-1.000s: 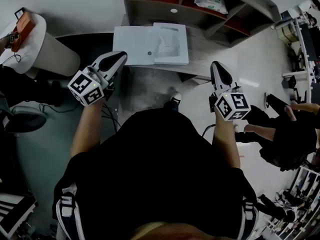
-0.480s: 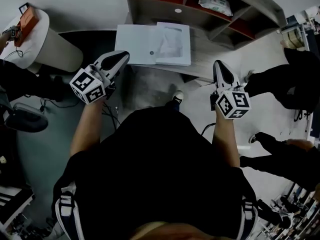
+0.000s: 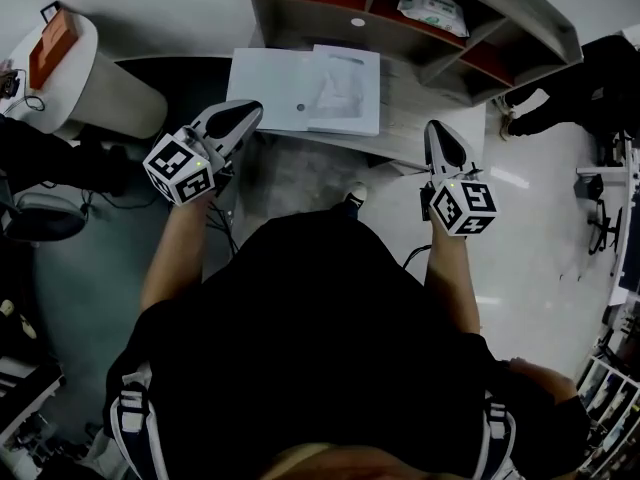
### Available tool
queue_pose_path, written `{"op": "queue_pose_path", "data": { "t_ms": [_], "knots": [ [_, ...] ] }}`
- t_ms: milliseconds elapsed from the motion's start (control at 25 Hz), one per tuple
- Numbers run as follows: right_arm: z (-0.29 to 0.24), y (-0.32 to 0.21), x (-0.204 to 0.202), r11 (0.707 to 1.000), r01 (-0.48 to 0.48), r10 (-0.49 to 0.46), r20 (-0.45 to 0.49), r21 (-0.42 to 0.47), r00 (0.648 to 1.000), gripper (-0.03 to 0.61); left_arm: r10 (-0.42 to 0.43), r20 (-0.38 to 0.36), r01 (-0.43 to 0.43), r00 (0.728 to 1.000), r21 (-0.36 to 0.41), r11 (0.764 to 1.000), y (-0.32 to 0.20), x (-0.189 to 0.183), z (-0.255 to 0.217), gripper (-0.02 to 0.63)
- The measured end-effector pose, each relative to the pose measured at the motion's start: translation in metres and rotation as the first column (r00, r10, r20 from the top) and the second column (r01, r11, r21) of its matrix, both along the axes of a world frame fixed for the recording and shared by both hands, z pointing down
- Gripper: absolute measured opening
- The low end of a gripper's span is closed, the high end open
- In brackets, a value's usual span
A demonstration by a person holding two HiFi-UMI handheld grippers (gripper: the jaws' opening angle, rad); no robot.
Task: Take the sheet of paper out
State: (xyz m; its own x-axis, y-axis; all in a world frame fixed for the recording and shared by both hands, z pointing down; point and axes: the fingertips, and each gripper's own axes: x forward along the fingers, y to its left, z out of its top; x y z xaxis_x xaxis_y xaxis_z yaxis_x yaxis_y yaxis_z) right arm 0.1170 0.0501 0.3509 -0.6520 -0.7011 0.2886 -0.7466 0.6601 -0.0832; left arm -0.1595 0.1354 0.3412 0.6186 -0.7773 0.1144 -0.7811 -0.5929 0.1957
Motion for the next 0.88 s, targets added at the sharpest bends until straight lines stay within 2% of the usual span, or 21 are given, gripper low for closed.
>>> {"op": "queue_pose_path", "data": {
  "t_ms": [880],
  "knots": [
    [0.024, -0.098, 0.022, 0.994, 0.101, -0.101, 0.000, -0.047, 0.995, 0.014, -0.084, 0.009, 0.084, 0.996, -0.043, 0.996, -0.074, 0.037, 0.015, 0.025]
  ]
}}
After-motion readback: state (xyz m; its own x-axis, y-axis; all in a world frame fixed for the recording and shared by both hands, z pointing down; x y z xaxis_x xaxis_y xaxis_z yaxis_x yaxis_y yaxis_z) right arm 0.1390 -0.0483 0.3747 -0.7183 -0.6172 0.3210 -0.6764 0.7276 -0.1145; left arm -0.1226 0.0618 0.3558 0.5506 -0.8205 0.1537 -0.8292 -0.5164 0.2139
